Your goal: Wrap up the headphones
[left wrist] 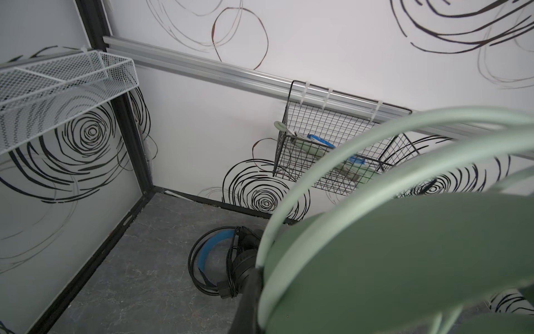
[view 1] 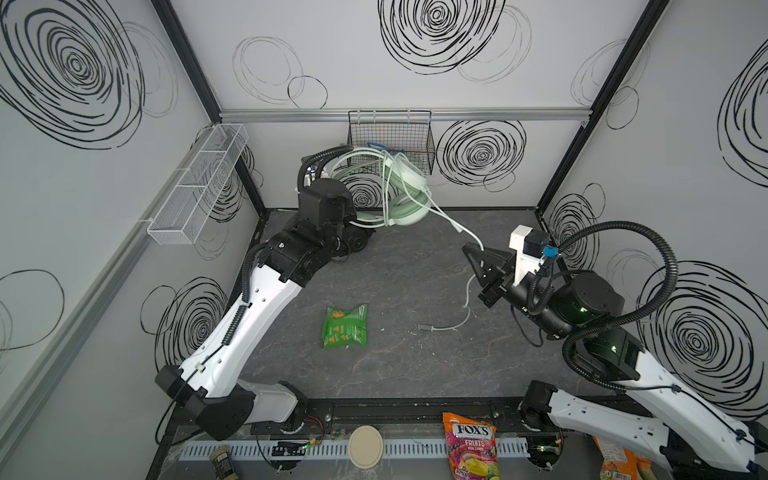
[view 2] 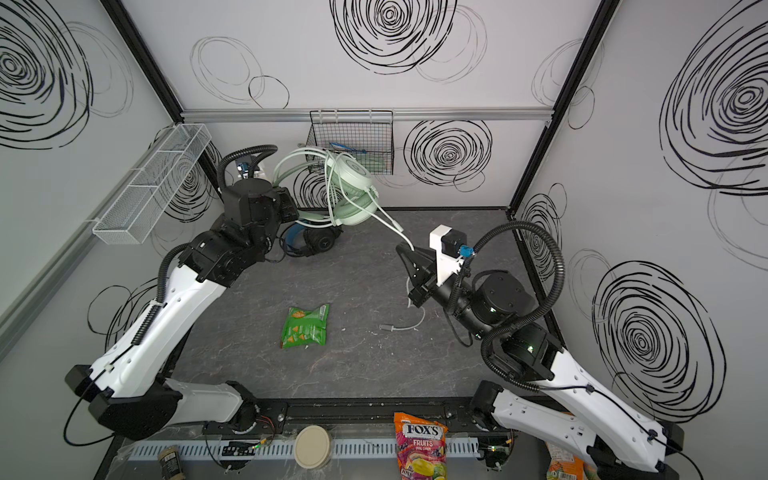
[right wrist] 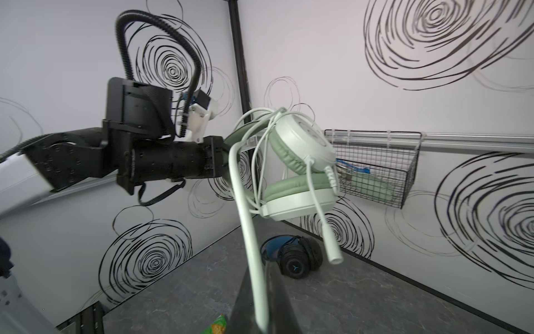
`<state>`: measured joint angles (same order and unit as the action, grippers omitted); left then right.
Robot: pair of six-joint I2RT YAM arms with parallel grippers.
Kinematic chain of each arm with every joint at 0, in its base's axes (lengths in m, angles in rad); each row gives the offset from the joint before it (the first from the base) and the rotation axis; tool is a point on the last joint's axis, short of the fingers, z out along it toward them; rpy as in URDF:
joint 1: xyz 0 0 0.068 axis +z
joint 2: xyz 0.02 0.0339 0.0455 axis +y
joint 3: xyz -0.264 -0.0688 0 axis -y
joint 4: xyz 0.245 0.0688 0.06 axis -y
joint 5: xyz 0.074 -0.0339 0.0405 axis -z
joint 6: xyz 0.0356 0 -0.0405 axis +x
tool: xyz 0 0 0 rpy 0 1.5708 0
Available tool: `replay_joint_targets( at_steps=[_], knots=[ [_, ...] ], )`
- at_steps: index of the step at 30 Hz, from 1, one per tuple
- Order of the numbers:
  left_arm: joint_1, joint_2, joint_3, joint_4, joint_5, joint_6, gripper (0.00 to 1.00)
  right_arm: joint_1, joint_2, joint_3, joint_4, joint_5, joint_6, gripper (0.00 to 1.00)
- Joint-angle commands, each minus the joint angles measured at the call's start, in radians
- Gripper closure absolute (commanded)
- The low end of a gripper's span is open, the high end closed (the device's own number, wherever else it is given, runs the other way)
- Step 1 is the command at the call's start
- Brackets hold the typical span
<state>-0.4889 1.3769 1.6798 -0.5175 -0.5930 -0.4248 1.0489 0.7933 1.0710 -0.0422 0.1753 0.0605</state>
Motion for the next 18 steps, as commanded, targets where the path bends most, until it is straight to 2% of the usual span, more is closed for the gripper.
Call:
replay_joint_targets(
  at_steps=[1,4,9,18],
  knots=[
    [0.057,0.005,0.052,0.124,0.108,-0.157,1.00,0.125,0.026,-0.001,0.046,0.112,-0.044,1.00],
    [0.094,0.008,0.049,0.138,0.181,-0.202,1.00,0.192,0.046,-0.024,0.058,0.131,-0.045,1.00],
    [0.140,-0.003,0.051,0.150,0.309,-0.264,1.00,0.195,0.036,-0.122,0.102,0.058,0.037,1.00],
    [0.160,-0.043,0.001,0.230,0.522,-0.404,1.00,0.193,0.069,-0.153,0.101,-0.011,0.052,1.00]
  ],
)
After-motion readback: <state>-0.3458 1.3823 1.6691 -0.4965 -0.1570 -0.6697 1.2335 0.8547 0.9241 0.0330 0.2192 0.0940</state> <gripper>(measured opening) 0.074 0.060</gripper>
